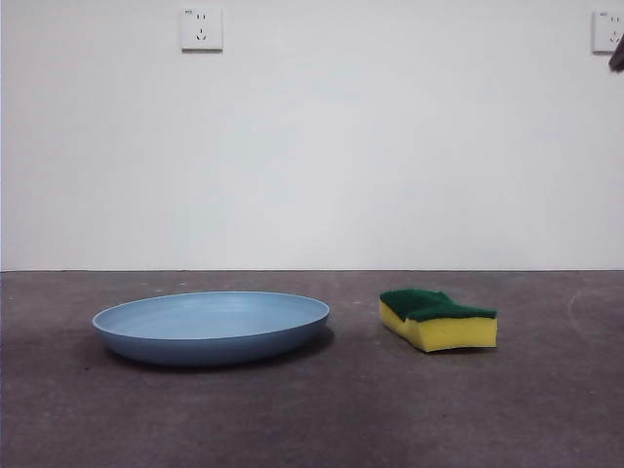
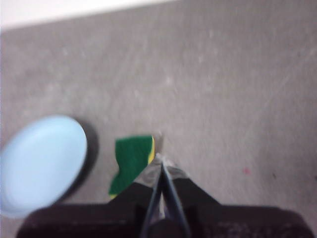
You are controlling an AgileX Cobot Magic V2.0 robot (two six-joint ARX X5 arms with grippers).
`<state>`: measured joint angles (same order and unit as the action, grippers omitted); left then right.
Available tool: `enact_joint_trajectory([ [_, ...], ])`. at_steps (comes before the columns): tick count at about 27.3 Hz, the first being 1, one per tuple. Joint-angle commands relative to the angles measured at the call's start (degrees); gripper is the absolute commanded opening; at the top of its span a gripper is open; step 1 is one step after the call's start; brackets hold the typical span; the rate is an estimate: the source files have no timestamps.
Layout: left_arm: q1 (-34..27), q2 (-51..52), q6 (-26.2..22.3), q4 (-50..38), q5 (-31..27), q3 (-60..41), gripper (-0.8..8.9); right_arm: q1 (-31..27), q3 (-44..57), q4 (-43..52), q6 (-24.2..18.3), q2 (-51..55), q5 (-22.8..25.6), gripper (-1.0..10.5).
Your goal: Pick up the plate,pick up the cloth,clean the plate with the cloth
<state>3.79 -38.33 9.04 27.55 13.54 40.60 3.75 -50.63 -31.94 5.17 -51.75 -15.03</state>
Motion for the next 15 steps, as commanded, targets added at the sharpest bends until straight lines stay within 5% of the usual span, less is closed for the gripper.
enact_joint_trajectory([
  [1,-0.13,-5.84,-2.34,3.26,3.85,3.8,-0.03,0.07,-2.49,-4.59,-4.31,-3.58,-0.15,0.0],
  [5,-0.09,-12.35,-3.23,6.1,6.49,7.52,0.35,0.07,-3.91,-8.11,-5.07,-6.86,-0.15,0.2],
  [8,-0.02,-17.07,-1.44,4.26,7.98,8.5,4.51,0.07,-3.91,-8.92,-5.03,-8.44,-0.13,4.0],
  [9,0.02,-18.23,-1.33,3.78,8.13,8.52,4.47,0.07,-3.91,-8.92,-5.01,-8.52,-0.13,4.9],
  [15,1.79,-29.81,-1.53,2.34,10.45,10.8,4.39,0.13,-3.91,-8.92,-3.78,-8.52,-0.17,5.0],
])
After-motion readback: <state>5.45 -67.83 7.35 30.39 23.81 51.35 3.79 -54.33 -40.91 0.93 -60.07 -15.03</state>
